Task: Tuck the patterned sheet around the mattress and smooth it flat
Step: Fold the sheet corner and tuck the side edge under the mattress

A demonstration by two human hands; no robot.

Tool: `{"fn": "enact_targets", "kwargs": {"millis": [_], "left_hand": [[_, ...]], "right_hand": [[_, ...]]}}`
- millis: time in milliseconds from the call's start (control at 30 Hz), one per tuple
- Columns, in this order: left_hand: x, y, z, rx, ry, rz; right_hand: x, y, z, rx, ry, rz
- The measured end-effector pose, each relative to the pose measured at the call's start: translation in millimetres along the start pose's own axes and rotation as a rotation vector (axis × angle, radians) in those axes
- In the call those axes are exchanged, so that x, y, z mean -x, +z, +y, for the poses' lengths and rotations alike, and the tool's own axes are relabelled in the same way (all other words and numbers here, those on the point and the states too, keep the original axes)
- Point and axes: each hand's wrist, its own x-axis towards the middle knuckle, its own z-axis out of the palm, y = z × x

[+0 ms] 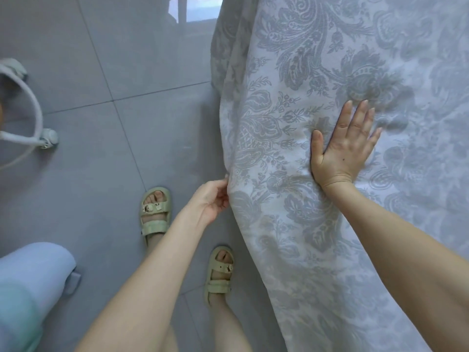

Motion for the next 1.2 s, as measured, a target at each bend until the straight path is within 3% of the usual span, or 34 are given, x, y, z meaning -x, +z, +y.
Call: {"fn": "enact_targets", "kwargs": {"millis": [100, 200, 333, 467, 567, 867, 1033, 1133, 1200], "left_hand": [[11, -44, -11, 0.299, -0.027, 0.153], [33, -101, 4, 0.532, 0.084, 0.304], [66, -137, 44, 0.143, 0.355, 0.510], [82, -120, 43, -0.067, 0.292, 0.381], [83, -103, 17, -0.123, 0.235, 0.396], [76, -35, -77, -0.258, 0.157, 0.325], [79, 21, -105, -0.518, 0.250, 0.268], [85, 57, -115, -0.644, 0.261, 0.201], [88, 79, -117, -0.686, 0.274, 0.162]], "right_hand": [[1, -4, 1, 0.002, 0.008, -0.047], [0, -12, 1, 0.010, 0.010, -0.106], [1, -22, -1, 0.007, 0.003, -0.181], [-2, -39, 1, -0.024, 0.010, -0.267], [2, -60, 5, -0.112, -0.004, -0.309], [103, -88, 84, -0.179, -0.140, -0.236], [196, -83, 135, -0.071, -0.116, -0.545], [240, -90, 145, -0.148, -0.177, -0.574], [257, -105, 148, -0.310, -0.120, -0.539]]}}
